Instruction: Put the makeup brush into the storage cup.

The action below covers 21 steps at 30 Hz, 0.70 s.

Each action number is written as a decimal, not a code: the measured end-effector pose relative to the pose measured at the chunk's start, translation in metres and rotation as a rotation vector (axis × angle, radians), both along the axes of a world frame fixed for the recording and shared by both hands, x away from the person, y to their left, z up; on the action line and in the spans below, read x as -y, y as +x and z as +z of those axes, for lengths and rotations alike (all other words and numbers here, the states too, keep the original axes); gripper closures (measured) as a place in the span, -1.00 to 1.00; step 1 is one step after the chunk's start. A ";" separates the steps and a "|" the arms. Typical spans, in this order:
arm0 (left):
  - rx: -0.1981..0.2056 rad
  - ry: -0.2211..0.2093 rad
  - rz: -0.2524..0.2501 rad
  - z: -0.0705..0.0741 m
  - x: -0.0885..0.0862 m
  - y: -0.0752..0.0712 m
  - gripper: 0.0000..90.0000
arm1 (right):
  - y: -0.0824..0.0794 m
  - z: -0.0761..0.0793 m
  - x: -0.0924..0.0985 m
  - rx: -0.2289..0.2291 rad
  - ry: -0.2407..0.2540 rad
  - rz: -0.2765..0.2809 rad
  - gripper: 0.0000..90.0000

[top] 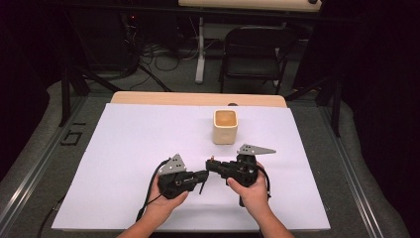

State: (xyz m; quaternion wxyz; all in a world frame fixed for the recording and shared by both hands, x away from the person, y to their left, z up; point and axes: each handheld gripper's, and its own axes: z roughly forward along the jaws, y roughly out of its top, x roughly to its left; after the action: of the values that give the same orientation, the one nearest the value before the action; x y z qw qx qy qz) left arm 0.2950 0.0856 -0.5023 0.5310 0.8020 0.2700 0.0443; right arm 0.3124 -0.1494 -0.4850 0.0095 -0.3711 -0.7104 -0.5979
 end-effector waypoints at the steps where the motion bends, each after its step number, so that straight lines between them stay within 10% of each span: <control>1: 0.000 0.000 0.000 0.000 0.000 0.000 0.86 | 0.000 0.000 0.000 -0.001 0.001 0.000 0.85; 17: 0.002 -0.006 -0.002 -0.001 0.001 0.000 0.85 | 0.001 0.000 0.001 0.004 0.001 -0.004 0.87; 21: 0.001 -0.024 -0.007 -0.001 0.002 0.000 0.56 | 0.000 0.001 0.002 0.010 -0.013 -0.002 0.87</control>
State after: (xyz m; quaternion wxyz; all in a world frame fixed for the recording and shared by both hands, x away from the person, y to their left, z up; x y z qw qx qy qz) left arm 0.2954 0.0837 -0.5036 0.5409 0.7964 0.2675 0.0395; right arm 0.3126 -0.1511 -0.4837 0.0030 -0.3692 -0.7139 -0.5950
